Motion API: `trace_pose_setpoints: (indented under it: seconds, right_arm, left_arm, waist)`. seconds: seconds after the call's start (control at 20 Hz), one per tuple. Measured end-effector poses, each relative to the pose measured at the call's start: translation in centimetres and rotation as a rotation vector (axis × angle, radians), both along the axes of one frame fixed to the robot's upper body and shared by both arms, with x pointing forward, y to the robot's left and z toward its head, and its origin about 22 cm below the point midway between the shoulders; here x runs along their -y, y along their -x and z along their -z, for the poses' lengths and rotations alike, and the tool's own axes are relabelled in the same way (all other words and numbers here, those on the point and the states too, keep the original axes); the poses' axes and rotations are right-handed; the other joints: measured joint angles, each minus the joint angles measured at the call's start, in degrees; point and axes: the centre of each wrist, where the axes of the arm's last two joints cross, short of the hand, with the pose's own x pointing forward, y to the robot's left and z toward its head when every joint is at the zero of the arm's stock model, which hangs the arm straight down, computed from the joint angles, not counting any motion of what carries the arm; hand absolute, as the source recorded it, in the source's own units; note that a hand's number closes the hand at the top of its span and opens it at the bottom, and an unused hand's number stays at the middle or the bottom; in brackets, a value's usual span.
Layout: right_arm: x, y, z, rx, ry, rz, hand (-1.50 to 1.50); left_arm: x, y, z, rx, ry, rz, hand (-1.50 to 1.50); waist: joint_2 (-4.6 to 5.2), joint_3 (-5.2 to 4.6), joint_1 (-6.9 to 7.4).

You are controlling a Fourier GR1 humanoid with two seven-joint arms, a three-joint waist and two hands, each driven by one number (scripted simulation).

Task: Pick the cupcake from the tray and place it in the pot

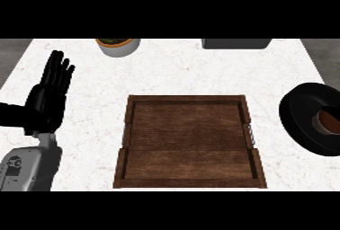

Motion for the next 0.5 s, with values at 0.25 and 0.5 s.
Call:
trace_pose_setpoints:
  seconds: [0.25,0.5]
  right_arm:
    - [0.7,0.2,-1.4,0.136,-0.164,0.063,-1.5]
    - [3.4,2.4,-2.5,0.263,-0.273,0.104,-1.5]
  left_arm:
    - [0.3,0.1,-0.2,-0.003,-0.005,-0.006,0.0]
    - [-0.4,0.1,-0.6,-0.001,-0.005,-0.007,0.0]
  waist:
    - [-0.1,-0.01,-0.19]
    - [-0.1,-0.02,-0.31]
